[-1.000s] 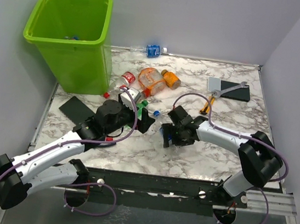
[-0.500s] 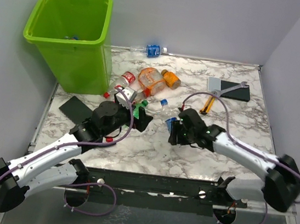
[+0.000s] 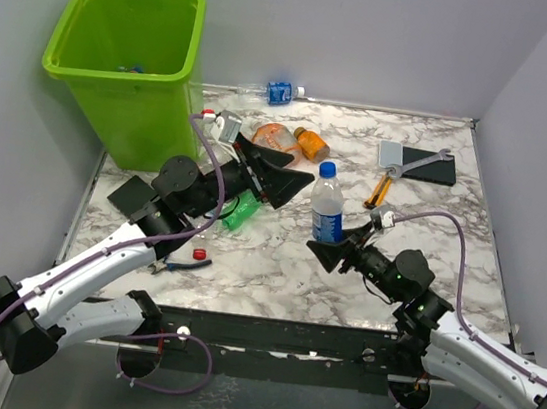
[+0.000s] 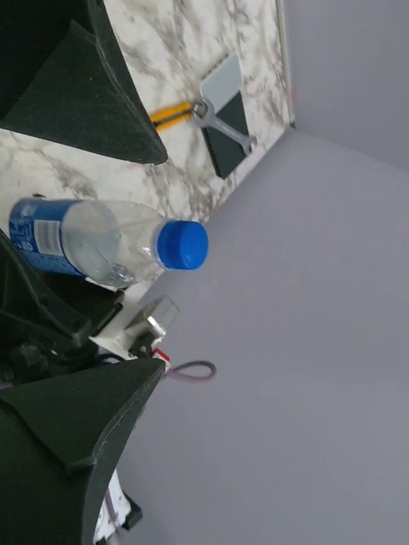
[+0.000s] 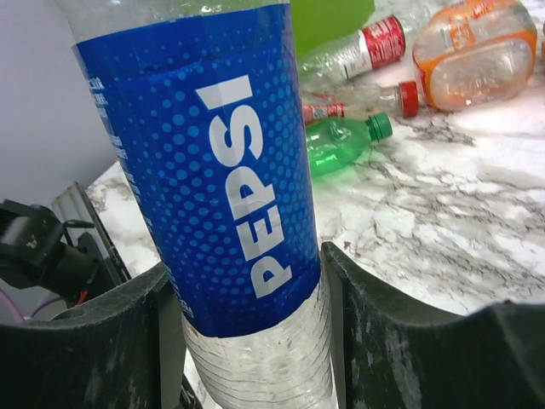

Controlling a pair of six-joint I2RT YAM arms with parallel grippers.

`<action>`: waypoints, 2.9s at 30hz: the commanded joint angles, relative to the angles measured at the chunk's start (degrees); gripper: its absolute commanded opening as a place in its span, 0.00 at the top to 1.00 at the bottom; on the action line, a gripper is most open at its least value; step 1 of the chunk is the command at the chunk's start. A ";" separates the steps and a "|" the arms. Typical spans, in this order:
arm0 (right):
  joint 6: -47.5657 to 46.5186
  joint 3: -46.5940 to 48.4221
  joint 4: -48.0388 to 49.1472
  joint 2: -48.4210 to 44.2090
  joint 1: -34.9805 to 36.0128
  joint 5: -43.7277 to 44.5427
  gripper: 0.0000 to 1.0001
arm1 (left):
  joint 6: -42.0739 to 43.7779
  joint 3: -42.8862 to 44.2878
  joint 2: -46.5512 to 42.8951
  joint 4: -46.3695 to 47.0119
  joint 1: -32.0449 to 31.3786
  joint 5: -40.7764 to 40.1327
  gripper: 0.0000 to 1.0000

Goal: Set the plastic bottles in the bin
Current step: Pick up the plastic bottle at the center of the board, then place the plastic bottle in the trash bin.

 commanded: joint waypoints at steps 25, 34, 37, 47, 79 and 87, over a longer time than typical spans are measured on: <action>-1.02 0.16 12.61 3.40 0.41 -7.16 0.52 | 2.66 12.40 15.29 -0.05 -4.17 8.85 0.39; -0.85 2.46 8.21 4.00 0.41 -8.92 0.29 | 8.27 13.36 15.02 -2.70 -6.12 6.75 0.89; 0.00 5.13 2.82 4.10 0.41 -8.85 0.09 | 10.99 12.96 14.08 -4.04 -6.51 4.26 1.00; 3.72 19.94 -20.88 -2.07 0.41 -0.62 0.00 | 30.25 20.92 8.78 -13.35 -6.52 -17.03 1.00; 13.81 15.87 -35.59 -11.55 0.41 8.03 0.00 | 65.78 41.71 31.14 30.09 27.93 -63.41 1.00; 12.02 15.60 -38.12 -13.73 0.41 9.01 0.00 | 43.92 42.25 33.89 3.76 35.62 -67.18 1.00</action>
